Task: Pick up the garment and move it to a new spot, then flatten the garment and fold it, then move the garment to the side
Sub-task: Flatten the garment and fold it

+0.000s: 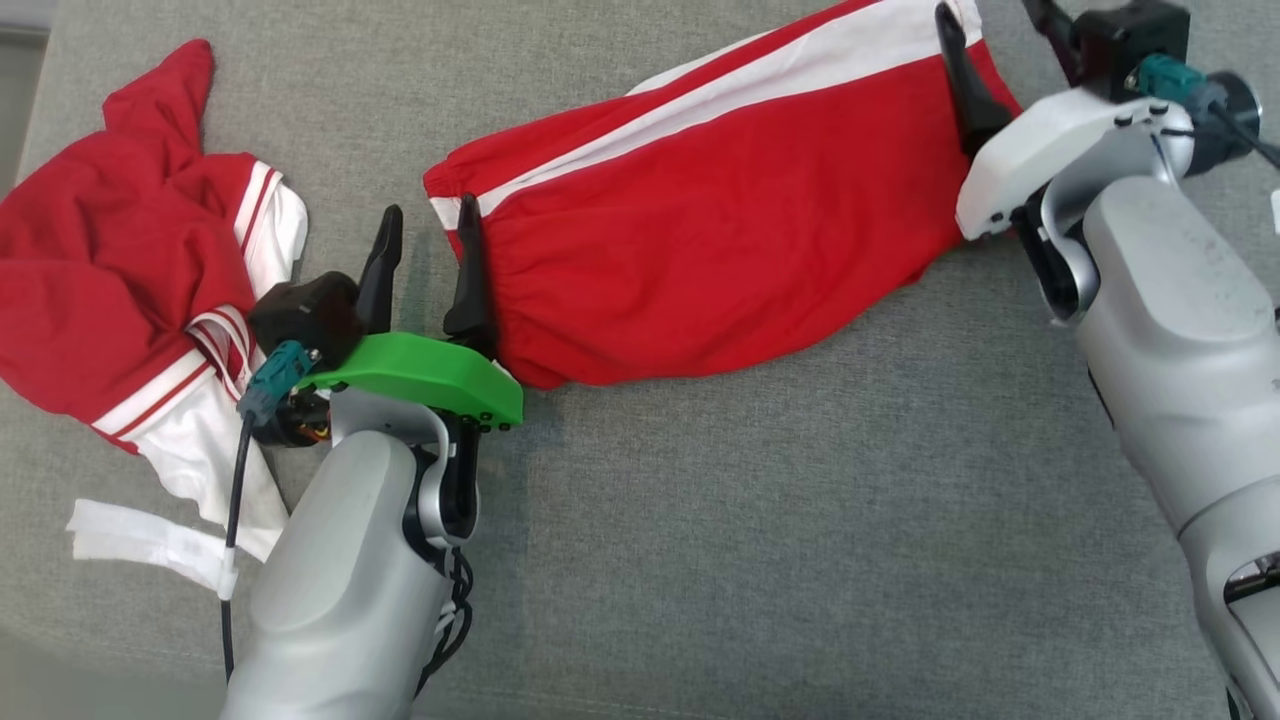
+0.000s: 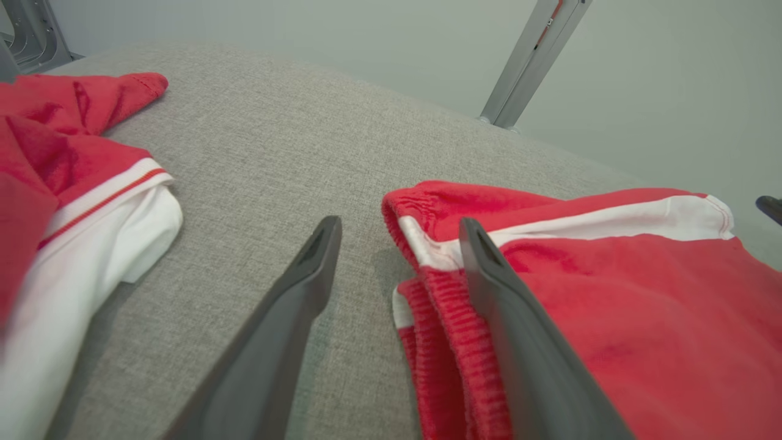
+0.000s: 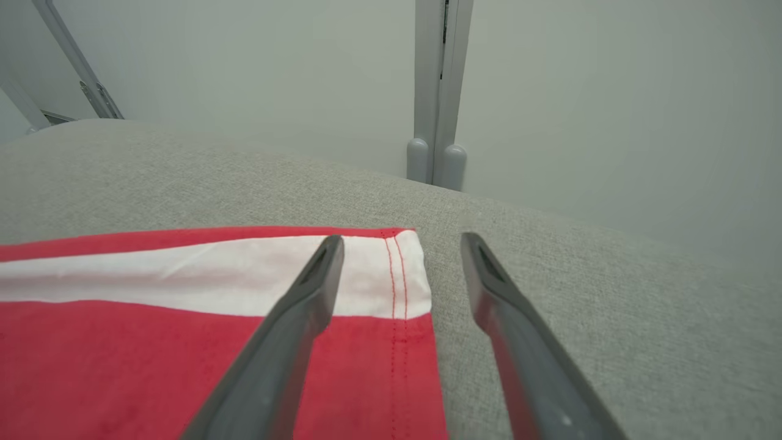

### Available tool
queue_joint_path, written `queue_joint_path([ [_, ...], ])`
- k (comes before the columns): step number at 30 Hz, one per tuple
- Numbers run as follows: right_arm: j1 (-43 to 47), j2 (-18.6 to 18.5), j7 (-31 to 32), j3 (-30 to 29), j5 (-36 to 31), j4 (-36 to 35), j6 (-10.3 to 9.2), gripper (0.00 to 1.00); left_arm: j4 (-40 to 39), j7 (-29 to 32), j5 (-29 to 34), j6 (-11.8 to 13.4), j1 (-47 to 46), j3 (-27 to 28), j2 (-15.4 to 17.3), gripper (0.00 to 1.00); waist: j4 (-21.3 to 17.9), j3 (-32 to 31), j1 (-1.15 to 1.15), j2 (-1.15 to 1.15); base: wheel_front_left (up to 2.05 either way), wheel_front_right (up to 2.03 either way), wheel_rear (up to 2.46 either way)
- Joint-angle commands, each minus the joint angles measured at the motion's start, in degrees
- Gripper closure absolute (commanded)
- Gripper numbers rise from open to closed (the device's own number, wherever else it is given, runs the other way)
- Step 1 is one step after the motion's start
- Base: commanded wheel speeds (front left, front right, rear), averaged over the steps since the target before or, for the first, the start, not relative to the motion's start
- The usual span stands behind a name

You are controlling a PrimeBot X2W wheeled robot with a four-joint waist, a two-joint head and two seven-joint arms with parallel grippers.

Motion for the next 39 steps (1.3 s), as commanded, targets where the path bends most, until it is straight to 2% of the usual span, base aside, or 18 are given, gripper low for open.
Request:
queue_joint_path([
  [1,1.5,0.0,-0.2,0.2,1.3,0.2,-0.10,0.00,-0.1,0.0,0.8,0.4,1.2,0.4,0.3,0.00,-0.5,-0.7,-0.01,0.00,0.00,0.00,0.00],
  [10,7.8,-0.6,-0.2,4.7,9.2,2.7,-0.10,0.00,-0.3,0.0,3.0,0.2,4.0,1.5,0.3,0.00,-1.2,-3.2,-0.01,0.00,0.00,0.00,0.00],
  [15,10.0,-0.1,2.6,8.8,13.9,5.3,-0.10,0.00,0.0,0.0,4.0,0.3,5.0,1.8,0.3,0.00,-1.4,-4.0,-0.01,0.00,0.00,0.00,0.00],
  [16,10.2,-0.1,3.3,9.8,14.7,5.9,-0.10,0.50,0.1,0.0,4.2,0.3,5.1,1.8,0.3,0.00,-1.4,-4.1,-0.01,0.00,0.00,0.00,0.00],
  [17,10.4,0.0,3.8,10.3,15.6,6.3,-0.10,0.86,0.2,0.0,4.3,0.3,5.2,1.8,0.3,0.00,-1.4,-4.2,-0.01,0.00,0.00,0.00,0.00],
  [18,10.5,0.1,4.4,11.0,16.3,6.7,-0.10,1.00,0.3,0.0,4.3,0.3,5.3,1.8,0.3,0.00,-1.3,-4.4,-0.01,0.00,0.00,0.00,0.00],
  [24,12.1,0.3,1.7,11.8,21.3,7.8,-0.11,1.00,1.1,0.0,5.6,0.4,7.2,3.3,0.3,0.00,-2.0,-7.3,-0.01,0.00,0.00,0.00,0.00],
  [33,18.7,0.9,0.1,10.4,27.4,6.7,-0.12,1.00,2.3,0.0,8.8,-0.5,12.9,6.9,0.3,0.00,-5.6,-13.2,-0.01,0.00,0.00,0.00,0.00],
  [39,23.8,-0.8,0.0,8.6,28.2,3.5,-0.12,1.00,2.2,0.0,9.5,-1.4,16.8,8.5,0.3,0.00,-7.3,-15.8,-0.01,0.00,0.00,0.00,0.00],
])
